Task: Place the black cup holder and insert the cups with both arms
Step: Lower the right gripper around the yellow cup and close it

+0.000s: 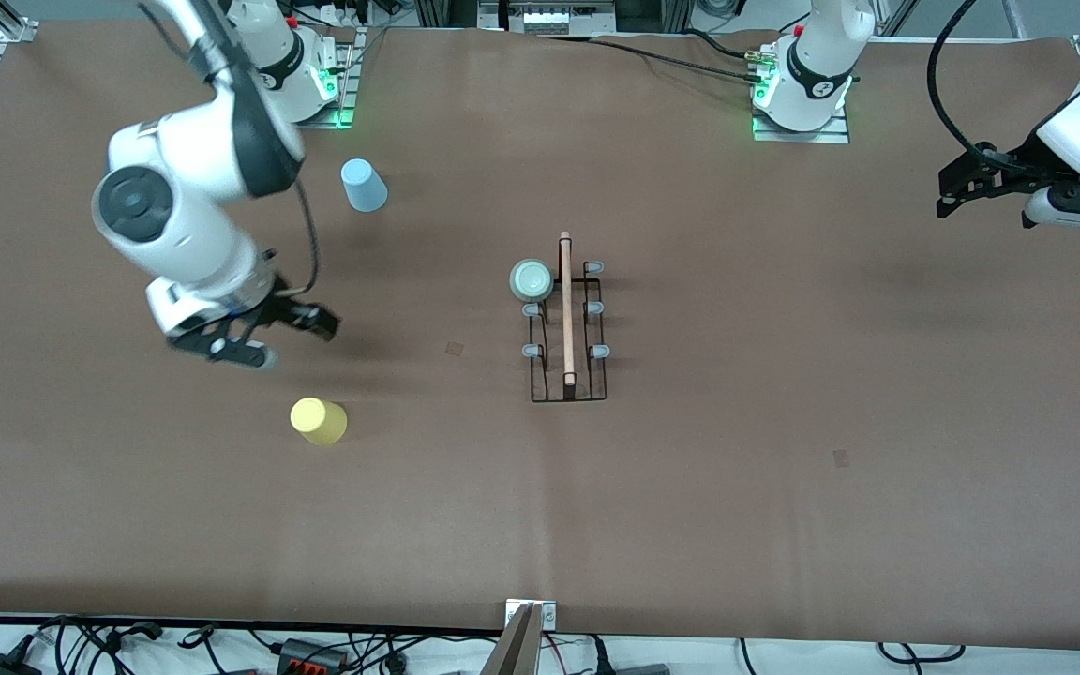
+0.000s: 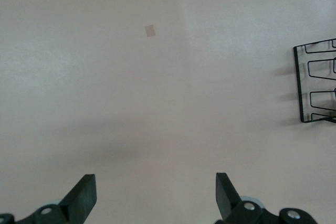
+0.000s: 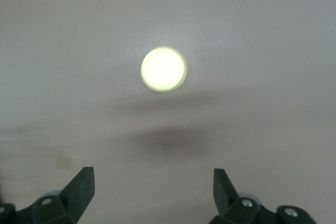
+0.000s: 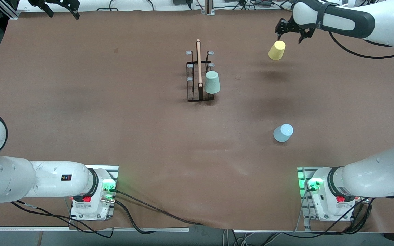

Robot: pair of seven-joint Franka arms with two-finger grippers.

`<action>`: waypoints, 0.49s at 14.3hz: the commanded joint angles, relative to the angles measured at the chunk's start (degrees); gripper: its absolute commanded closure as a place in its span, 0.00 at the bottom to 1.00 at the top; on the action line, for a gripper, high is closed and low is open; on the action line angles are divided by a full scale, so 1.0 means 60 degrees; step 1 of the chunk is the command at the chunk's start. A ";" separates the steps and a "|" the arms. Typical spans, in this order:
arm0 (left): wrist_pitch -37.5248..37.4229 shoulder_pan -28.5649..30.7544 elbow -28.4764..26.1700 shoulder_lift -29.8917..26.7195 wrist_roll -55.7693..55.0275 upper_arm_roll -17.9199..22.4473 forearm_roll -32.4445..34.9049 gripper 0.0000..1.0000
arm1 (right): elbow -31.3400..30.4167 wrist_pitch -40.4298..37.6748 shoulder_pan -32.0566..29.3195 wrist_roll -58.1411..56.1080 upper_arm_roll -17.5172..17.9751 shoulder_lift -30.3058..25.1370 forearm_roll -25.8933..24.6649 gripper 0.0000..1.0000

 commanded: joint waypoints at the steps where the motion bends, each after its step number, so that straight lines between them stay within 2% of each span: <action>1: -0.0298 0.0020 0.0315 0.0137 0.0072 0.0004 -0.0212 0.00 | -0.0001 0.1347 -0.0026 -0.1520 -0.0275 0.0666 -0.0263 0.00; 3: -0.0298 0.0064 0.0315 0.0152 0.0072 0.0019 -0.0212 0.00 | 0.0028 0.2344 -0.0085 -0.2326 -0.0364 0.1121 -0.0249 0.00; 7: -0.0298 0.0049 0.0315 0.0137 0.0072 0.0004 -0.0212 0.00 | 0.0057 0.3753 -0.0042 -0.2535 -0.0378 0.1766 -0.0249 0.00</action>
